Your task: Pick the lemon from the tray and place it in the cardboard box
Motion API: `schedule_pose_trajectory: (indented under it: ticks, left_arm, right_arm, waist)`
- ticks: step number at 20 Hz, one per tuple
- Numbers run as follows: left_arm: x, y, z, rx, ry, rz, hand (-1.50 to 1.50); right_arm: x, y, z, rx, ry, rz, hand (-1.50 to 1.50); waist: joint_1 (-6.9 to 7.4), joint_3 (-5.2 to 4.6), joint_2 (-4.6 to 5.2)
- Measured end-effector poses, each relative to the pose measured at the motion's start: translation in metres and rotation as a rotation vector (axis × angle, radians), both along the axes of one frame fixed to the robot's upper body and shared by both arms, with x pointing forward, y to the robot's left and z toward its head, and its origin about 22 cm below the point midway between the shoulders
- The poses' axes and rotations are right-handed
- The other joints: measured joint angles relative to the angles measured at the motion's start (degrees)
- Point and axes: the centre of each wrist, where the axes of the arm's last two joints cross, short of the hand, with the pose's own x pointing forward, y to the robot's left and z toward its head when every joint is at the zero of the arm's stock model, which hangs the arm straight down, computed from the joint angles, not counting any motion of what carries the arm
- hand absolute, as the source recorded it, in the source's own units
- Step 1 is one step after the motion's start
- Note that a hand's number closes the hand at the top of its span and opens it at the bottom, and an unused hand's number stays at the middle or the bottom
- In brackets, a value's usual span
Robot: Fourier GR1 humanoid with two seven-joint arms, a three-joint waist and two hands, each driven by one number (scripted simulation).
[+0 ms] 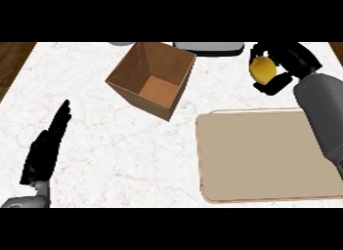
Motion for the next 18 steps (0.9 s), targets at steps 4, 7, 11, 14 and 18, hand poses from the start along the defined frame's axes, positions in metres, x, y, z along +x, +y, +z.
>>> schedule_pose_trajectory:
  ticks: [4, 7, 11, 14, 18]
  left_arm:
    - [-0.004, 0.006, -0.001, 0.001, 0.014, 0.007, 0.00]
    - [-0.005, 0.007, 0.003, 0.002, 0.010, 0.013, 0.00]
    - [-0.008, 0.009, 0.001, -0.003, 0.015, 0.016, 0.00]
    - [-0.007, 0.011, 0.000, -0.003, 0.017, 0.014, 0.00]
    - [-0.007, 0.003, -0.004, -0.003, 0.009, 0.009, 0.00]
  right_arm:
    - [0.009, 0.018, 0.024, 0.169, -0.011, 0.121, 1.50]
    - [0.013, 0.037, 0.041, 0.246, -0.011, 0.198, 1.50]
    - [0.016, 0.064, 0.068, 0.303, -0.003, 0.259, 1.50]
    - [0.014, 0.101, 0.078, 0.313, 0.003, 0.275, 1.50]
    - [0.014, 0.142, 0.089, 0.298, 0.020, 0.270, 1.50]
  waist:
    - [-0.41, -0.04, -0.29]
    - [-0.71, -0.06, -0.41]
    - [-0.92, -0.07, -0.47]
    - [-1.02, -0.09, -0.49]
    - [-0.73, -0.10, -0.36]
